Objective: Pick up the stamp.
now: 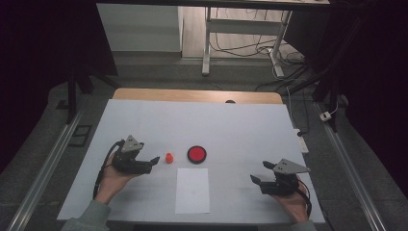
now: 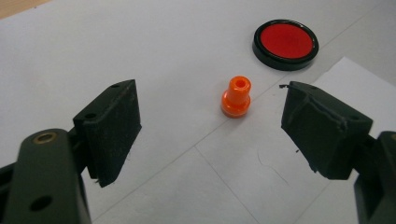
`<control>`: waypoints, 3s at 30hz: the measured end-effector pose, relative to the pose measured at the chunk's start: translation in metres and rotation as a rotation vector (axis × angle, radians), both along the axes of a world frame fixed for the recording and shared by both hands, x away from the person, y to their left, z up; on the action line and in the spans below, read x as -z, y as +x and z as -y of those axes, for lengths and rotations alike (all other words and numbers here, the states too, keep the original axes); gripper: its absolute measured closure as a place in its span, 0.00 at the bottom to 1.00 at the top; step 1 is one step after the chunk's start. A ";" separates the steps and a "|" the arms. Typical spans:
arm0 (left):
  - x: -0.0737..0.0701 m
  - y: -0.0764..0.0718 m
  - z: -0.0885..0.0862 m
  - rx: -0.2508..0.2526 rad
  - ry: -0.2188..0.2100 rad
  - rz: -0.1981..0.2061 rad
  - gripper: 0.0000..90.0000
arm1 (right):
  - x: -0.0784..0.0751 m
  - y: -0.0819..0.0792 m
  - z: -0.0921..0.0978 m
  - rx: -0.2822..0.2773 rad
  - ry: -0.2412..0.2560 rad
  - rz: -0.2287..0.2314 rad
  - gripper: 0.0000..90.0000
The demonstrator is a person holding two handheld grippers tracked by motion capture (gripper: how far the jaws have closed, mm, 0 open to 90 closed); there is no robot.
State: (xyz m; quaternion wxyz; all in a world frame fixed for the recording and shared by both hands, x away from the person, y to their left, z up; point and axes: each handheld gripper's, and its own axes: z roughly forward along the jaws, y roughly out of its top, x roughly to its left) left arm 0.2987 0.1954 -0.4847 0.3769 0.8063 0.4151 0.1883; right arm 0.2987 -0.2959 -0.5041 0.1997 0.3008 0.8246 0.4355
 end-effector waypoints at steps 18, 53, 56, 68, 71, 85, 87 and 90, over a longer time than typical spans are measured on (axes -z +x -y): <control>0.009 0.020 0.015 0.031 0.010 -0.029 0.23 | 0.001 0.000 -0.003 -0.003 -0.014 -0.009 0.29; 0.031 0.041 0.051 0.100 0.077 -0.065 0.31 | 0.004 0.001 -0.005 -0.012 -0.025 -0.018 0.29; 0.032 0.041 0.052 0.101 0.083 -0.067 0.34 | 0.004 0.001 -0.005 -0.011 -0.025 -0.019 0.29; 0.040 0.041 0.050 0.122 0.101 -0.062 0.51 | 0.005 0.001 -0.005 -0.011 -0.037 -0.019 0.29; 0.041 0.041 0.049 0.125 0.099 -0.058 0.56 | 0.005 0.001 -0.005 -0.009 -0.042 -0.021 0.29; 0.041 0.040 0.050 0.151 0.108 -0.056 0.78 | 0.006 0.001 -0.005 -0.010 -0.048 -0.022 0.29; 0.041 0.040 0.049 0.150 0.105 -0.058 0.79 | 0.006 0.001 -0.005 -0.010 -0.048 -0.023 0.29; 0.040 0.040 0.049 0.151 0.103 -0.059 0.79 | 0.006 0.001 -0.005 -0.009 -0.052 -0.021 0.29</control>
